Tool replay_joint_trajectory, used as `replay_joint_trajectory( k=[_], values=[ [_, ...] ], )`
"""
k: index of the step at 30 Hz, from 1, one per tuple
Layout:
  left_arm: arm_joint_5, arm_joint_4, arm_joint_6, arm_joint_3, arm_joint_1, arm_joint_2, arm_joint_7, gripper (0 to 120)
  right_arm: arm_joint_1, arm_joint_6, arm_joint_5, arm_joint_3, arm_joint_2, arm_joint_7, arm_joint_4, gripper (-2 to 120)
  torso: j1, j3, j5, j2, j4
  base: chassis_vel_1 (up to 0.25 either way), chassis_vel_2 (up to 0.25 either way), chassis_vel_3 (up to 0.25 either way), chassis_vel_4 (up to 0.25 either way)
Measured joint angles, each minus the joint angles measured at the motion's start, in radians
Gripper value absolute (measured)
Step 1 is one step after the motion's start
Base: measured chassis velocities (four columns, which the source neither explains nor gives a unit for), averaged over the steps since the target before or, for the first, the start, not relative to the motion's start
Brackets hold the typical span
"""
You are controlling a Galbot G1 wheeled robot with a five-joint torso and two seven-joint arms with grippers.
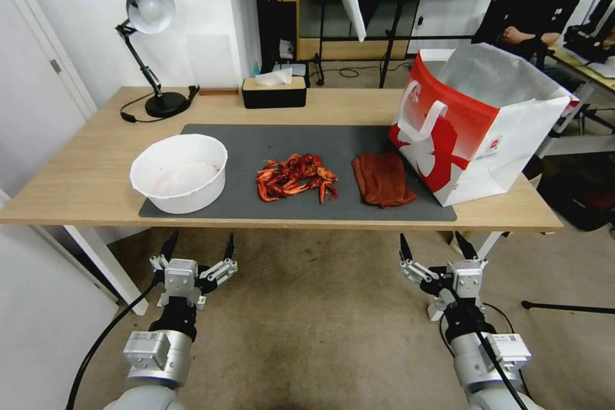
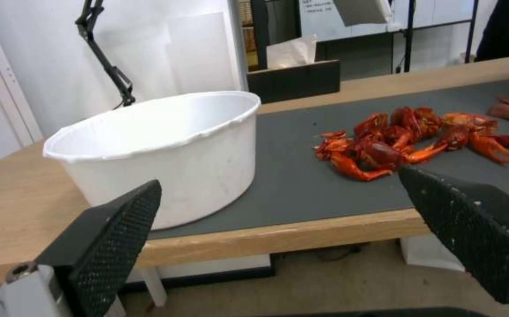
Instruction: Sweep shrimp from table into container with towel, then put container into takeout bag.
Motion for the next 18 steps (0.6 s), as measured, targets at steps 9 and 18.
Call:
replay_joint_trajectory(
  k=[9,18],
  values=[
    [0.0,0.0,0.0,0.0,0.0,0.0,0.0,100,0.0,0.0,0.0,0.0,0.0,0.0,0.0,100,0.0,0.0,0.0,0.0,0.0,0.0,0.0,0.0,0.0],
    [-0.002,0.0,0.001,0.001,-0.001,0.001,-0.003,100,0.003,-0.005,-0.004,-0.002,0.004,-0.006,-0.003,100,0.0,0.0,-0.0004,0.0,0.0001,0.0,0.0,0.0,0.0]
  ],
)
